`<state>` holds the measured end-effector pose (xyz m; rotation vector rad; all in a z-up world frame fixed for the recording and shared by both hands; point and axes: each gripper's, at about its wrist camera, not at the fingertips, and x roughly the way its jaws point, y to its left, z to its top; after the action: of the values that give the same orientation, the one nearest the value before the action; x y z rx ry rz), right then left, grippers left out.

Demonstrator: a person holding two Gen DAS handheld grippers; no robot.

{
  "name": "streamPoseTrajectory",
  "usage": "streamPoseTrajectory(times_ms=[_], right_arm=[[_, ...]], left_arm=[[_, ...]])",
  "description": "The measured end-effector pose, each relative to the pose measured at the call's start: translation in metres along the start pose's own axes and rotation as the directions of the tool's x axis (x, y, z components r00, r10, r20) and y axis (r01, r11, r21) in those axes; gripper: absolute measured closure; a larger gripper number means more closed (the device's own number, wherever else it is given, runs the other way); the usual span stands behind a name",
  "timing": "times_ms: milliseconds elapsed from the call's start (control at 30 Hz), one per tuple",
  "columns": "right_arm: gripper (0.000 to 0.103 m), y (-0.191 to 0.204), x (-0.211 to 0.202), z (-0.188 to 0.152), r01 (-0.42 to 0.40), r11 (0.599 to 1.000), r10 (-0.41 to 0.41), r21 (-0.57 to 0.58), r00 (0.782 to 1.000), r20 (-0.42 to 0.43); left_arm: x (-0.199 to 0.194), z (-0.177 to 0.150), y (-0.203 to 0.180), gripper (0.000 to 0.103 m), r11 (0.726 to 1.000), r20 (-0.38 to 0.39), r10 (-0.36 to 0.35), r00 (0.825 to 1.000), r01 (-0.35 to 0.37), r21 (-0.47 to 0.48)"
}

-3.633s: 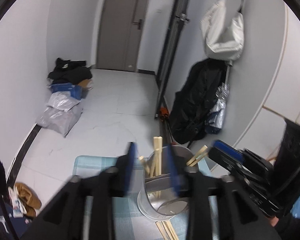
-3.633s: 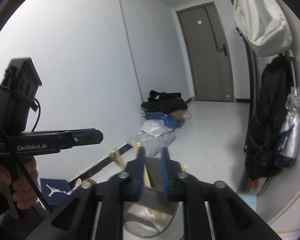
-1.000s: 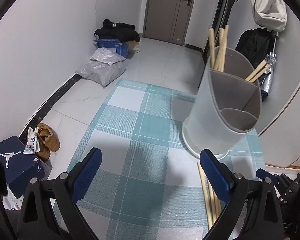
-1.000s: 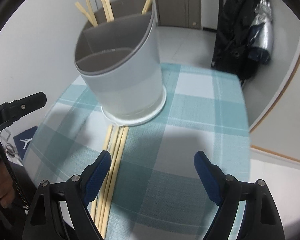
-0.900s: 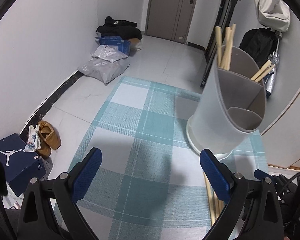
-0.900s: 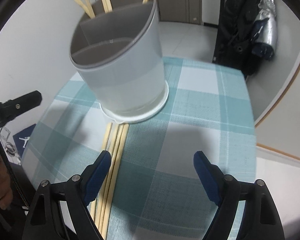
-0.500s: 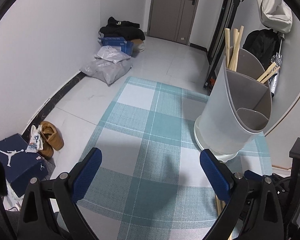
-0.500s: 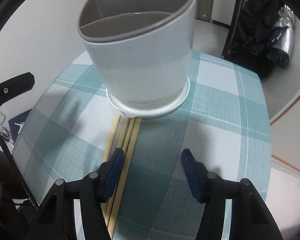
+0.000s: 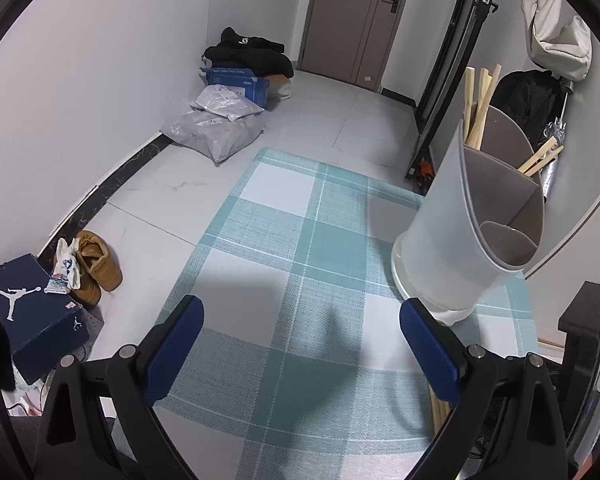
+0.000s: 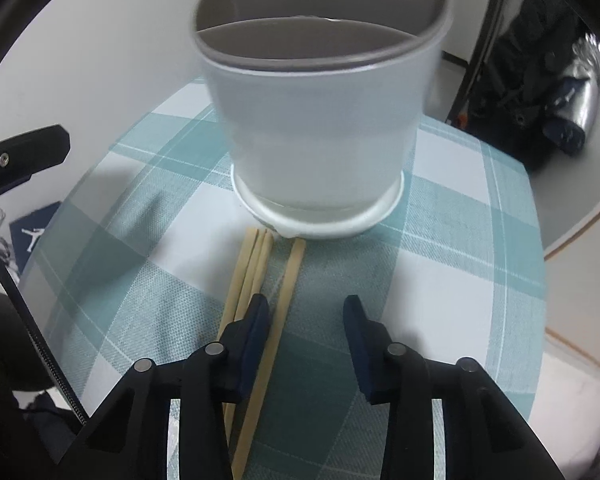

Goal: Organize utensils
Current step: 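Close the right gripper on one chopstick beside the holder base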

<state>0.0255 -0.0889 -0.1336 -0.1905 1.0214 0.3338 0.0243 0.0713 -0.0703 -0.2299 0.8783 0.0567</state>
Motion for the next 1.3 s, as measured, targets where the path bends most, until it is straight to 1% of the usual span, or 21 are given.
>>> streamPoseTrajectory(times_ms=[33,67,133,167,200,233,367,467,567,667,700,767,800,833,900,967,1000,1033,1100,1200,1300], right_arm=[[0.075,0.001,-0.001,0.001,-0.004,1.000,0.004,-0.004,1.000,0.001],[0.077,0.003,-0.002,0.001,-0.005,1.000,0.005,-0.009,1.000,0.001],[0.087,0.005,-0.004,0.000,-0.011,1.000,0.011,-0.016,1.000,0.003],[0.089,0.008,-0.001,0.001,-0.014,1.000,0.014,-0.018,1.000,0.002],[0.095,0.007,-0.002,0.001,-0.018,1.000,0.018,-0.018,1.000,-0.001],[0.096,0.008,0.001,-0.003,-0.028,1.000,0.028,-0.014,1.000,-0.004],[0.098,-0.002,-0.006,-0.010,-0.087,0.996,0.088,0.031,0.996,-0.026],[0.098,-0.007,-0.014,-0.020,-0.110,0.993,0.113,0.047,0.993,-0.047],[0.096,-0.004,-0.019,-0.026,-0.129,0.991,0.132,0.041,0.989,-0.068],[0.095,-0.001,-0.017,-0.026,-0.122,0.992,0.123,0.011,0.989,-0.078],[0.094,-0.008,-0.011,-0.025,-0.121,0.993,0.121,0.002,0.989,-0.080],[0.088,-0.005,-0.008,-0.018,-0.119,0.993,0.116,-0.025,0.989,-0.090],[0.084,-0.004,-0.006,-0.015,-0.118,0.992,0.114,-0.039,0.989,-0.092],[0.082,-0.002,-0.004,-0.012,-0.112,0.992,0.107,-0.054,0.990,-0.090],[0.082,0.000,-0.001,-0.006,-0.102,0.993,0.097,-0.064,0.992,-0.084],[0.082,0.001,0.001,-0.003,-0.108,0.992,0.103,-0.065,0.992,-0.077],[0.087,-0.001,0.002,-0.003,-0.112,0.992,0.108,-0.056,0.991,-0.075],[0.098,-0.002,0.002,-0.003,-0.120,0.992,0.116,-0.044,0.990,-0.074],[0.097,-0.011,0.002,-0.003,-0.159,0.987,0.159,0.002,0.984,-0.074],[0.097,-0.030,-0.003,-0.002,-0.206,0.973,0.210,0.100,0.977,-0.032],[0.097,-0.055,-0.010,-0.002,-0.264,0.940,0.263,0.217,0.964,0.032]], left_arm=[[0.000,0.000,0.000,0.006,1.000,0.000,0.000,1.000,0.000,0.002],[0.001,-0.001,0.000,0.006,1.000,0.002,0.000,1.000,0.000,0.005],[0.003,-0.003,-0.001,0.006,1.000,-0.005,-0.004,1.000,0.004,0.020],[0.004,-0.004,-0.001,0.006,1.000,-0.008,-0.011,1.000,0.012,0.027],[0.005,-0.005,-0.002,0.006,0.999,-0.010,-0.020,1.000,0.020,0.033],[0.006,-0.005,-0.002,0.006,0.999,-0.017,-0.029,0.999,0.029,0.037],[0.005,-0.006,-0.007,0.006,0.997,-0.031,-0.055,0.998,0.056,0.047],[0.005,-0.006,-0.010,0.006,0.996,-0.058,-0.073,0.996,0.075,0.049],[0.008,-0.006,-0.012,0.006,0.996,-0.090,-0.069,0.994,0.073,0.049],[0.010,-0.007,-0.011,0.006,0.997,-0.108,-0.061,0.992,0.065,0.037],[0.011,-0.007,-0.010,0.006,0.998,-0.113,-0.055,0.992,0.059,0.033],[0.012,-0.008,-0.009,0.006,0.998,-0.120,-0.048,0.992,0.052,0.028],[0.013,-0.009,-0.008,0.006,0.999,-0.124,-0.042,0.991,0.046,0.028],[0.014,-0.009,-0.008,0.006,0.999,-0.128,-0.038,0.991,0.042,0.029],[0.017,-0.012,-0.007,0.006,0.999,-0.140,-0.027,0.990,0.032,0.036],[0.019,-0.014,-0.008,0.006,0.998,-0.157,-0.041,0.987,0.046,0.030],[0.020,-0.016,-0.008,0.006,0.998,-0.170,-0.052,0.984,0.057,0.025],[0.021,-0.017,-0.010,0.006,0.998,-0.182,-0.060,0.982,0.065,0.025],[0.024,-0.020,-0.015,0.006,0.996,-0.201,-0.071,0.977,0.080,0.035],[0.028,-0.024,-0.026,0.006,0.993,-0.230,-0.075,0.970,0.093,0.069],[0.033,-0.029,-0.038,0.006,0.990,-0.250,-0.067,0.966,0.095,0.101]])
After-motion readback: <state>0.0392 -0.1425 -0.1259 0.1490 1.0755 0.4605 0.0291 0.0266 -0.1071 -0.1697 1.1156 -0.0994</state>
